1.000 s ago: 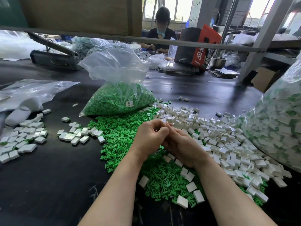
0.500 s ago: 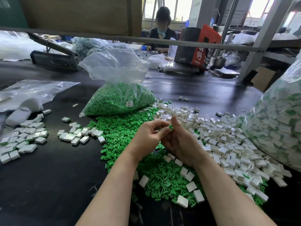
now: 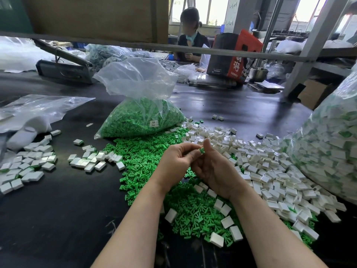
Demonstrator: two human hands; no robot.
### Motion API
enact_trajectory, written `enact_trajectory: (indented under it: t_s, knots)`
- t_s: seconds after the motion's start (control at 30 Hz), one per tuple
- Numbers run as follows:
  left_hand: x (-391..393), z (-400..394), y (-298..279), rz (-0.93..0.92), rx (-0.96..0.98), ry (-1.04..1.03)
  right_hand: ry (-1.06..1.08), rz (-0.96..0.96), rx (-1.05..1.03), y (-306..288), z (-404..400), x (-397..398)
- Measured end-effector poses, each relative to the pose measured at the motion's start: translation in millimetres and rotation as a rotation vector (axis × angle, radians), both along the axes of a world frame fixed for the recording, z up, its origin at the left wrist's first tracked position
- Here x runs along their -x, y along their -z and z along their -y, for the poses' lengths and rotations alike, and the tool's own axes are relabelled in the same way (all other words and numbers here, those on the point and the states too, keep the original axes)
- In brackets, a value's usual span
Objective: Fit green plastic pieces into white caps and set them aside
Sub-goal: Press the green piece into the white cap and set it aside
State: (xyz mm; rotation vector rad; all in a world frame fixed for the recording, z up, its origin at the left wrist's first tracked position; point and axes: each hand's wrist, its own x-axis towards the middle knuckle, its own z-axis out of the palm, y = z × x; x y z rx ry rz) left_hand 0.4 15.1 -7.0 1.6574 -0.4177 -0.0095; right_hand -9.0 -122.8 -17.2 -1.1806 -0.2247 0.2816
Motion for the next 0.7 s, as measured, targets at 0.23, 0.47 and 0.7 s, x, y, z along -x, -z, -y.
enact_trajectory:
  t_s: [0.23, 0.47, 0.7]
  knots:
    - [0.5, -0.6, -2.3, -0.091, 0.079, 0.053, -0.033, -0.023, 0.0, 1.9, 3.6, -4.0]
    - [3.5, 0.6, -6.0, -0.096, 0.07, -0.008, -0.053, -0.002, -0.004, 3.1, 1.9, -4.2]
    - [3.1, 9.2, -6.3, -0.104, 0.04, -0.134, -0.048, 0.039, 0.098, 1.6, -1.0, -2.4]
